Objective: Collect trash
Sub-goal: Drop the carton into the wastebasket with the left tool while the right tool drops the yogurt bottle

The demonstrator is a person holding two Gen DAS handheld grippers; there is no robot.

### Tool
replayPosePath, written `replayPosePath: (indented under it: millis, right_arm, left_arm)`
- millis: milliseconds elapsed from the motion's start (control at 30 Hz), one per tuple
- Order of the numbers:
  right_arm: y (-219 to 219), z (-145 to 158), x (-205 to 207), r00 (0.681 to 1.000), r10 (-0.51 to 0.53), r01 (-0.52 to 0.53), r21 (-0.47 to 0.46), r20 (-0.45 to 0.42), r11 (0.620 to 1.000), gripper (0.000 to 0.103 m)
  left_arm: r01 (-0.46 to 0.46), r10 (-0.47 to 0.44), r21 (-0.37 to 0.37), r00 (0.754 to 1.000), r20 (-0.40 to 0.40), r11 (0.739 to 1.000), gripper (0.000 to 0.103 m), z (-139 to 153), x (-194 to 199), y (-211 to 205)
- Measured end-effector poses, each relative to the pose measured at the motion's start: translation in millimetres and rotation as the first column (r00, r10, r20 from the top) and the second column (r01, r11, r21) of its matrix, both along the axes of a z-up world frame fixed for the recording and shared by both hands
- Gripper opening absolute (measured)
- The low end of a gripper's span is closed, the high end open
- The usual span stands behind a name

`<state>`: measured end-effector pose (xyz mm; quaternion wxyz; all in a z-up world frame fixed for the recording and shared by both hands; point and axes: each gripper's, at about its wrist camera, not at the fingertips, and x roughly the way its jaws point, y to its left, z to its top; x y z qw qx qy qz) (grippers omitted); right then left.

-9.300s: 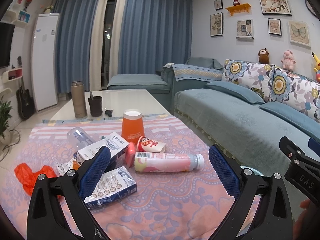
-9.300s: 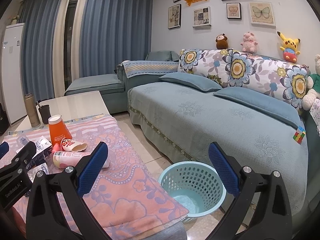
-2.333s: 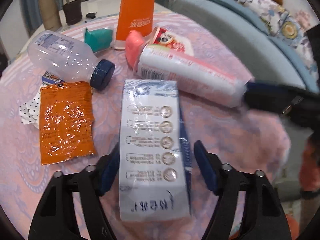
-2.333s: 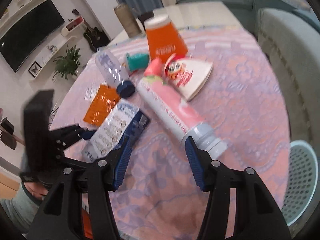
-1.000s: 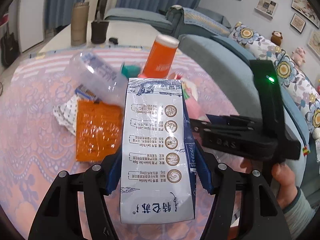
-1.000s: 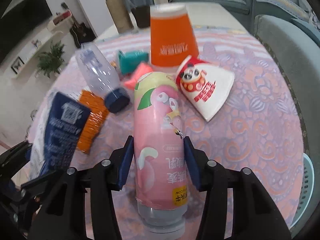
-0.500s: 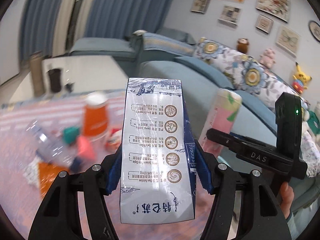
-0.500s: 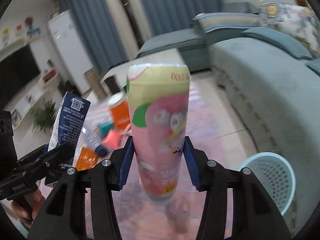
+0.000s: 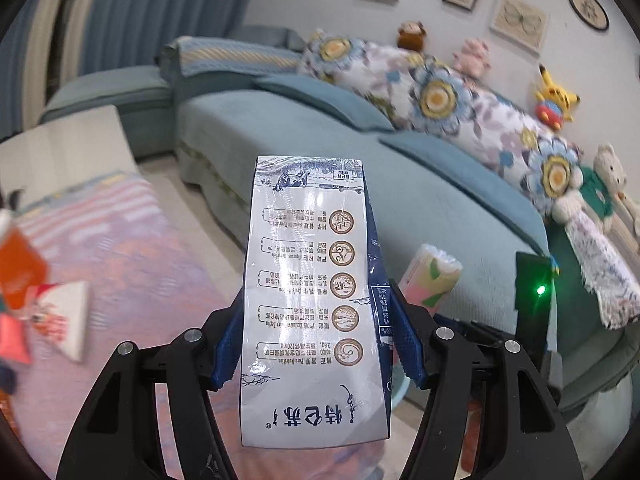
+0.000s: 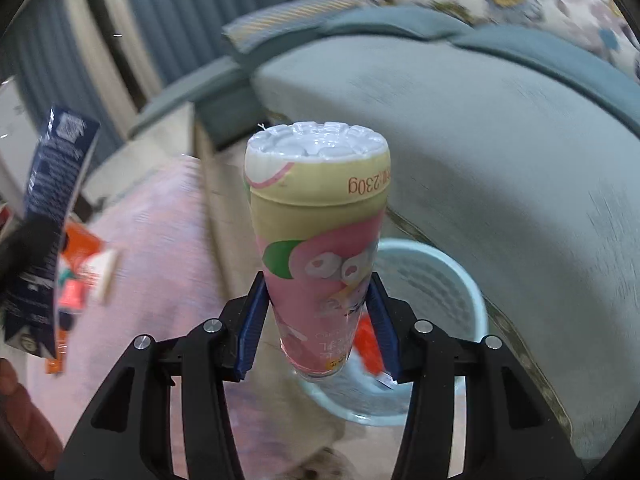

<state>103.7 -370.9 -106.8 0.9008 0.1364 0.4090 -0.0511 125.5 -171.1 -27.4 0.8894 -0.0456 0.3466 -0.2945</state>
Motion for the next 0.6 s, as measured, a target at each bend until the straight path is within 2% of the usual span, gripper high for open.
replayPosePath:
  millis: [200, 333, 500, 600]
  right_arm:
    - [-28.4, -57.1, -1.4, 0.989, -0.062, 0.065, 0.024, -0.133, 0.998, 0.046]
    - [-33.8, -79.9, 3.6, 0.977, -0.071, 0.08, 0.039, -0.203, 0.996, 0.046]
    - [-40.7, -92.4, 8.0, 0.968, -0.077, 0.108, 0.118, -0.238, 0.987, 0.048]
    - [-43.2, -89.3, 3.4, 0.97, -0.082, 0.111, 0.119, -0.228, 0.987, 0.048]
  left_arm:
    - [0.058, -0.055, 0.03, 0.994, -0.098, 0.998, 0.062, -50.5, 14.6, -35.3]
    - [0.076, -0.067, 0.048, 0.984, -0.166, 0.996, 0.062, -77.5, 23.5, -44.7]
    - [0.076, -0.062, 0.062, 0.977, -0.203, 0.995, 0.068, -91.6, 31.3, -46.4]
    - [0.073, -0.06, 0.06, 0.977, -0.203, 0.996, 0.069, -91.2, 32.1, -43.3]
